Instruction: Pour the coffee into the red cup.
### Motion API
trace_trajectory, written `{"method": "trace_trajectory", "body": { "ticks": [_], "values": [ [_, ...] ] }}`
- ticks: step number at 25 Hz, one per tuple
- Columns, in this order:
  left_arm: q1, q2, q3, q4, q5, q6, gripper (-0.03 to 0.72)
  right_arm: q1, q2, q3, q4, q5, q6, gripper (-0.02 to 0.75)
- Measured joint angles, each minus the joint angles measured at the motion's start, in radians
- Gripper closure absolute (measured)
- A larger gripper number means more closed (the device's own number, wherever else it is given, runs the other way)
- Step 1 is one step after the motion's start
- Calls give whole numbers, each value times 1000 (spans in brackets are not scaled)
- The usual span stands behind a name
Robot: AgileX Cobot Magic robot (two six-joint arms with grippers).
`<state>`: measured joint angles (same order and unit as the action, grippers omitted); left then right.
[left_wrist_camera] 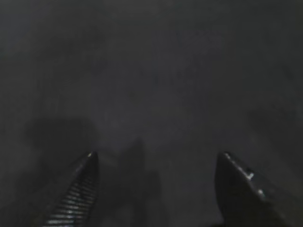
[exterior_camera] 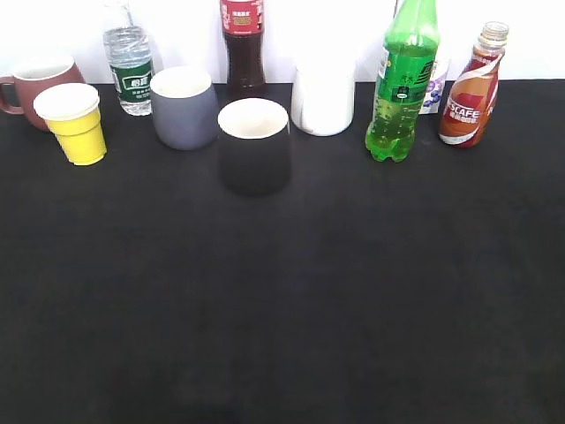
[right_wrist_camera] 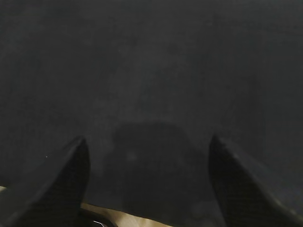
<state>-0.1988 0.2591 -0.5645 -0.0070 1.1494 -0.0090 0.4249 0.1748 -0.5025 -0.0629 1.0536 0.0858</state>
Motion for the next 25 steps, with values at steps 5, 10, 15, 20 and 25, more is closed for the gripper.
{"method": "trace_trajectory", "body": {
  "ticks": [5,10,15,20,25],
  "values": [
    [0,0,38,-1,-78,9,143,0,0,0,0,-1,0,128],
    [0,0,38,-1,-81,9,147,0,0,0,0,-1,0,141],
    [0,0,38,-1,-81,9,148,0,0,0,0,-1,0,147],
    [0,-6,38,-1,-82,9,148,0,0,0,0,-1,0,147],
    [115,-155,38,-2,-82,9,148,-102,-18,0,1,-2,0,148]
  ]
}}
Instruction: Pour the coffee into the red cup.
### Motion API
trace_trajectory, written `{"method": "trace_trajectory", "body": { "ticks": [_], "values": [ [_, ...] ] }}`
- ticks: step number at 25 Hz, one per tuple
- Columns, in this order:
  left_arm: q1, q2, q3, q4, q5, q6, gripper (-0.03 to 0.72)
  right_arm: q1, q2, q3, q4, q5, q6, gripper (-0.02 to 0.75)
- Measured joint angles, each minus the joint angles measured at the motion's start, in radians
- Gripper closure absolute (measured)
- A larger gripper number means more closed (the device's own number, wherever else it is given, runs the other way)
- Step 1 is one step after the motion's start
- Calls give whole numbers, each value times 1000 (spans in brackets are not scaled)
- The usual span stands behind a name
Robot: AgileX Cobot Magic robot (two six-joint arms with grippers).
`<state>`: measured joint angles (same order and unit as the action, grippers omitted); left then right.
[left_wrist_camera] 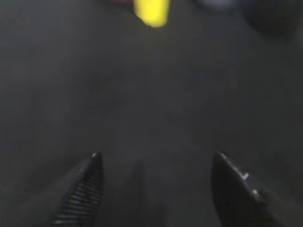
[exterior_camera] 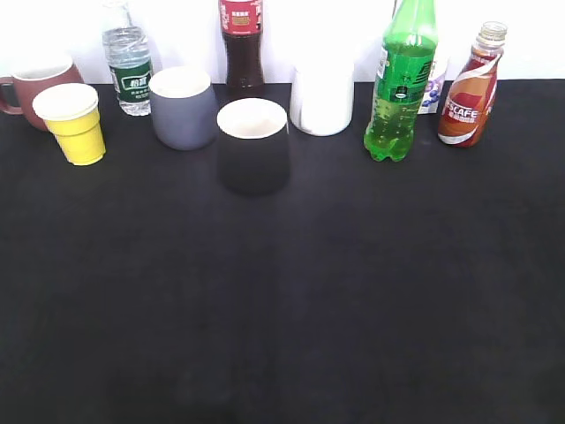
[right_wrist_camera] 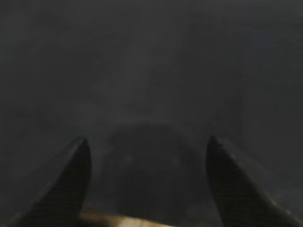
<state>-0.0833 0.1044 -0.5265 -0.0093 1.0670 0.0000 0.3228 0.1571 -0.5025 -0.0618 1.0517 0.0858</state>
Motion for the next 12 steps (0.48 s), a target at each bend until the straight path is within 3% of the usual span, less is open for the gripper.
{"method": "trace_trajectory", "body": {
  "ticks": [4,8,12],
  "values": [
    [82,-110,0,0,1,0,148,-270,-110,0,0,-3,0,148],
    [103,-112,0,-1,0,0,151,-287,-165,1,0,-5,0,148],
    [103,-112,0,-1,0,0,202,-287,-165,1,0,-5,0,148]
  ]
}}
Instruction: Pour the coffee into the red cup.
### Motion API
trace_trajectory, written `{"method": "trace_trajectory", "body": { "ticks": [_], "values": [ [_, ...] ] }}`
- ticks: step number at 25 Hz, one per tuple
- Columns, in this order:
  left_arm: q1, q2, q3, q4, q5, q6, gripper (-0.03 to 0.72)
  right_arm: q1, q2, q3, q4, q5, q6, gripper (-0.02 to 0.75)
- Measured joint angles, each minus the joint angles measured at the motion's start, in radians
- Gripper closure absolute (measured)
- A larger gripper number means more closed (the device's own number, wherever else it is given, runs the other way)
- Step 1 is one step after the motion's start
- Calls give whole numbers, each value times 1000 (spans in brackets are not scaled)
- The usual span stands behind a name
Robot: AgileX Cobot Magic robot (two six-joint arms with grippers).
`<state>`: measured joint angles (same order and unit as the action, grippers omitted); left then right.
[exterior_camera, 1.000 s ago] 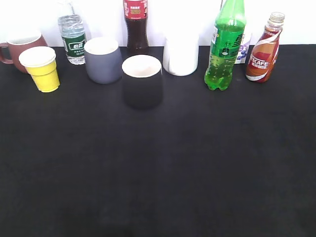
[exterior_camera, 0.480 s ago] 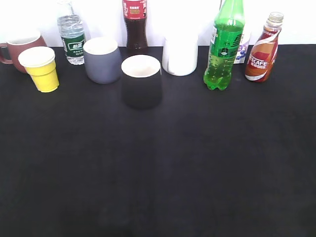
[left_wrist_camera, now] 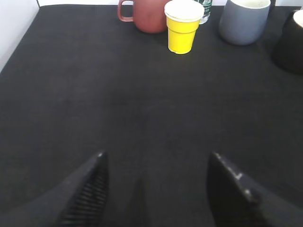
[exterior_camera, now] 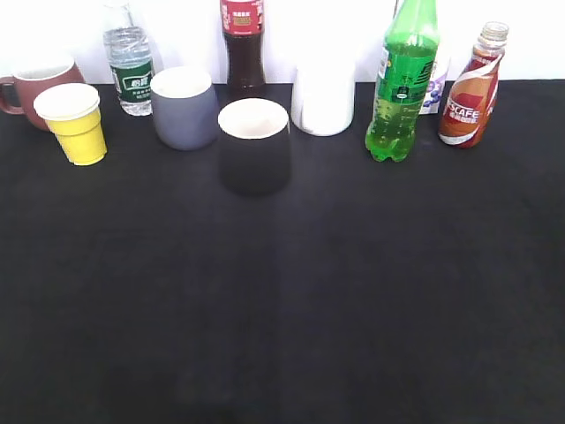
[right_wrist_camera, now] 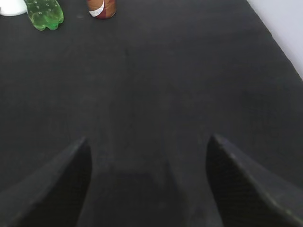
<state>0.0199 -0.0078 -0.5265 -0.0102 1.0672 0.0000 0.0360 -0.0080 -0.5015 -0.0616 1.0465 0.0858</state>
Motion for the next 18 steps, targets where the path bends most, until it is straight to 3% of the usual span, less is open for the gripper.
{"method": "trace_trajectory", "body": {
  "ticks": [18],
  "values": [
    [0,0,0,0,0,0,315,0,0,0,0,0,0,148]
  ]
}}
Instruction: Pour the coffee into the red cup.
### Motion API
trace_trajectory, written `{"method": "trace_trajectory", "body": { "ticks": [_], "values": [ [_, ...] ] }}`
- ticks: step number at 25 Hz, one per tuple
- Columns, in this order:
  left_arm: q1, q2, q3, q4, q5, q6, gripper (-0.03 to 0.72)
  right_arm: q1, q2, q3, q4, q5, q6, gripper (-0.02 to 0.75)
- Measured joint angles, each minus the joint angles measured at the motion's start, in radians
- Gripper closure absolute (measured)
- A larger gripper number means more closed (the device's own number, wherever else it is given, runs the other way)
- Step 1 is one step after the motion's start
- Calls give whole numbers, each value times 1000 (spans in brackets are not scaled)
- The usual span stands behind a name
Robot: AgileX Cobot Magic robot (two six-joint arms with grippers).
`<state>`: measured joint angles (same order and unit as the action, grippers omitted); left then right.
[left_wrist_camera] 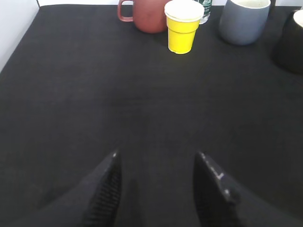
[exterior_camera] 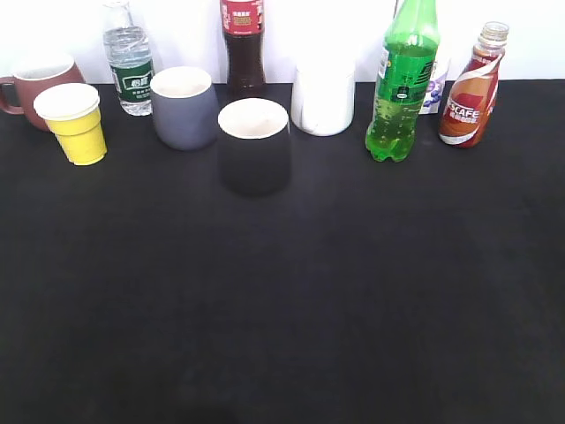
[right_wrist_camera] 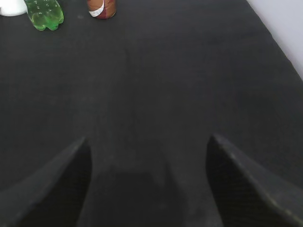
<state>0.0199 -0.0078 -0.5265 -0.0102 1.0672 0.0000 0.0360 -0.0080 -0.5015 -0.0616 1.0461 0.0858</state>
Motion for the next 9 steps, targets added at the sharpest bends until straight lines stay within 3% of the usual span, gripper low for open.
{"method": "trace_trajectory", "body": {
  "ticks": [9],
  "values": [
    [0,0,0,0,0,0,387,0,0,0,0,0,0,148]
  ]
}}
